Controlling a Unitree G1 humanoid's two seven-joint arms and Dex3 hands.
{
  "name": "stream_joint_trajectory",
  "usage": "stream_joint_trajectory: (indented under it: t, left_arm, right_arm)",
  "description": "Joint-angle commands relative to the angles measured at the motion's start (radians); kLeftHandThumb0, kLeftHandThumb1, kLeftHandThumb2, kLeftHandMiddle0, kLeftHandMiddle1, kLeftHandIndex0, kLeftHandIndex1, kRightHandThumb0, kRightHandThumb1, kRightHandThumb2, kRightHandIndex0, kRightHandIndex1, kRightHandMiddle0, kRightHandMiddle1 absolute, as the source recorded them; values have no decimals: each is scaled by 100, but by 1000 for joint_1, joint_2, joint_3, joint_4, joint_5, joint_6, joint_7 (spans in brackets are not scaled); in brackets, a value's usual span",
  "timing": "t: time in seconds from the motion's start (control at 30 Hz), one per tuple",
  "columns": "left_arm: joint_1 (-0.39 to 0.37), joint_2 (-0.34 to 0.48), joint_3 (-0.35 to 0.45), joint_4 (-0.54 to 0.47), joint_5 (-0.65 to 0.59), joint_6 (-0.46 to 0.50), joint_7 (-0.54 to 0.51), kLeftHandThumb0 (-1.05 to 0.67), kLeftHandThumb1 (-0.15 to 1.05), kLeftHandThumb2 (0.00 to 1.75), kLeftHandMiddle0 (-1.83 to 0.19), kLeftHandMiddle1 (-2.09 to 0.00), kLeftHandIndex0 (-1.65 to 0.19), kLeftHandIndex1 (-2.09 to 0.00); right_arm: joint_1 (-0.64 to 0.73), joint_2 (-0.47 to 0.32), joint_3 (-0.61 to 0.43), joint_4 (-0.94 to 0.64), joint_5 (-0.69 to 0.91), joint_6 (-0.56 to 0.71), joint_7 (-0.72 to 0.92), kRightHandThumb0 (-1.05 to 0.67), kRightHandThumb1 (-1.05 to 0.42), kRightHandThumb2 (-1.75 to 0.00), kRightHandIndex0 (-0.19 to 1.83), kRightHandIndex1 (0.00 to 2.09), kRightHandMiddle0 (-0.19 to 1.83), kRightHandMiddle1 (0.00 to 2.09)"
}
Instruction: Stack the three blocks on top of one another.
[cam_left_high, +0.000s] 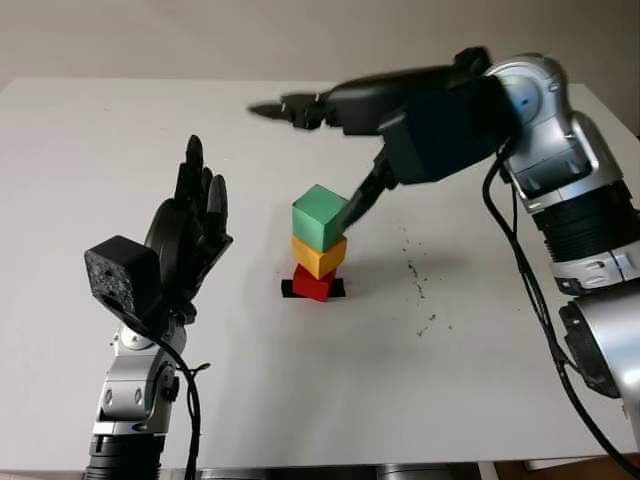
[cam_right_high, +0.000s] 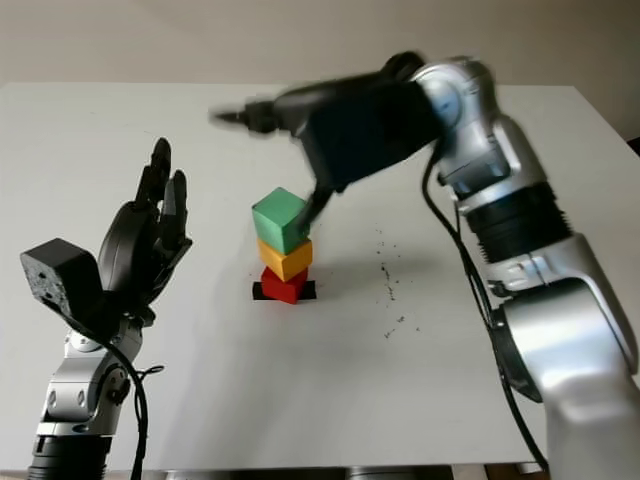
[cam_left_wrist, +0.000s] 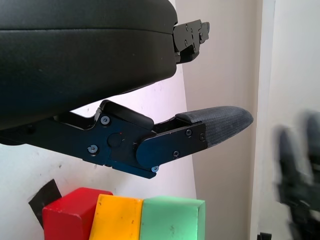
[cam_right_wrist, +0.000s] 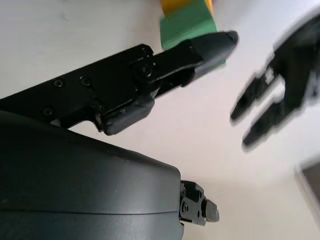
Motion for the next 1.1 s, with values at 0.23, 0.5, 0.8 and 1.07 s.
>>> stream_joint_trajectory:
  t: [0.23, 0.5, 0.8, 1.07]
  left_arm:
    - [2, 22, 19, 15, -10, -15, -29, -76, 105, 69, 19, -1, 19, -2]
    - [-7, 39, 30, 40, -11, -18, -52, -76, 105, 68, 19, -3, 19, -2]
    - [-10, 44, 27, 68, -21, -26, -60, -76, 105, 69, 18, -3, 18, -3]
    - [-7, 36, 25, 82, -28, -42, -61, -77, 105, 68, 19, -4, 18, -4]
  right_arm:
    - [393, 22, -224, -162, 133, 120, -289, -82, -105, -60, -9, 7, -8, 8]
    - [653, 190, -310, -306, 285, 292, -488, -74, -105, -71, -19, 1, -19, 1]
    - [767, 318, -312, -361, 378, 343, -594, -78, -105, -76, -19, 0, -19, 0]
    - [807, 428, -294, -381, 415, 366, -680, -78, -105, -77, -19, 0, -19, 0]
